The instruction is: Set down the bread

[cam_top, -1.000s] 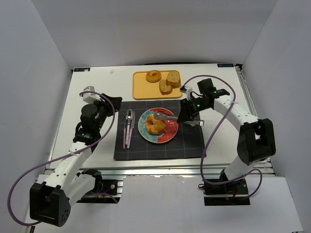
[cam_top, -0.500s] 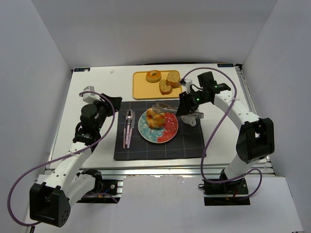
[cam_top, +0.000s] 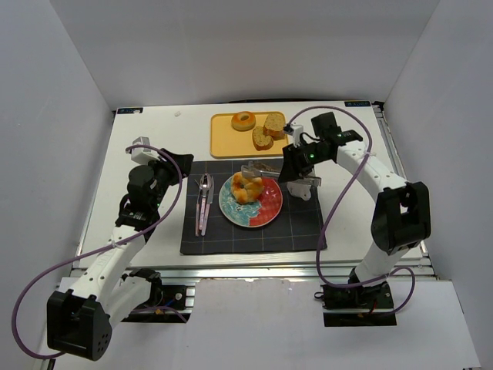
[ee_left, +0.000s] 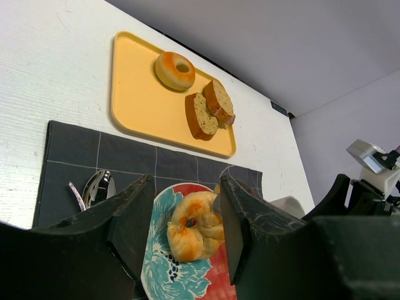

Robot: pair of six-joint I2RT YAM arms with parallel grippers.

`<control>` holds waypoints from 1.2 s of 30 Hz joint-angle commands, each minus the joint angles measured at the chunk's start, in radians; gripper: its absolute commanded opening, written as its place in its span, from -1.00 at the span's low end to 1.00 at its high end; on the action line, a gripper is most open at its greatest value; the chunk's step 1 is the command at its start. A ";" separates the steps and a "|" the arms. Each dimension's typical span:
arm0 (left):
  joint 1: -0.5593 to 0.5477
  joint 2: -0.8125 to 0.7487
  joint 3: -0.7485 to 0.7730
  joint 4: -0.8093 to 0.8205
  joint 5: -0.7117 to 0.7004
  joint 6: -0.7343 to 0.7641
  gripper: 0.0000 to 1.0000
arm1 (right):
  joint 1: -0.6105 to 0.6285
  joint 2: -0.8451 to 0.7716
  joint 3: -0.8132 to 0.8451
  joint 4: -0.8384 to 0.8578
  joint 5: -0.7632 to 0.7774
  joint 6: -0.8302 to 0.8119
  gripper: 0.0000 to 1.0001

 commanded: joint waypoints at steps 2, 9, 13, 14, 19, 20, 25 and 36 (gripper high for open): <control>0.006 0.001 0.015 -0.008 -0.004 0.012 0.13 | 0.004 0.032 0.108 0.063 0.001 -0.009 0.01; 0.006 0.006 0.018 -0.011 -0.005 0.015 0.13 | 0.004 0.100 0.201 0.076 0.009 -0.010 0.00; 0.006 0.009 0.018 -0.010 -0.010 0.015 0.13 | 0.005 0.137 0.251 0.121 0.068 -0.016 -0.01; 0.006 0.012 0.018 -0.005 -0.008 0.015 0.13 | 0.010 0.161 0.270 0.141 0.090 -0.036 -0.01; 0.006 0.030 0.035 -0.008 -0.004 0.026 0.13 | 0.053 0.250 0.432 0.196 0.304 -0.182 -0.01; 0.006 0.033 0.040 -0.016 -0.002 0.029 0.13 | 0.071 0.275 0.446 0.210 0.335 -0.214 -0.01; 0.007 0.043 0.043 -0.016 -0.008 0.034 0.13 | 0.117 0.333 0.494 0.317 0.496 -0.444 0.00; 0.007 0.053 0.037 0.000 -0.011 0.034 0.13 | 0.172 0.453 0.567 0.369 0.590 -0.642 0.03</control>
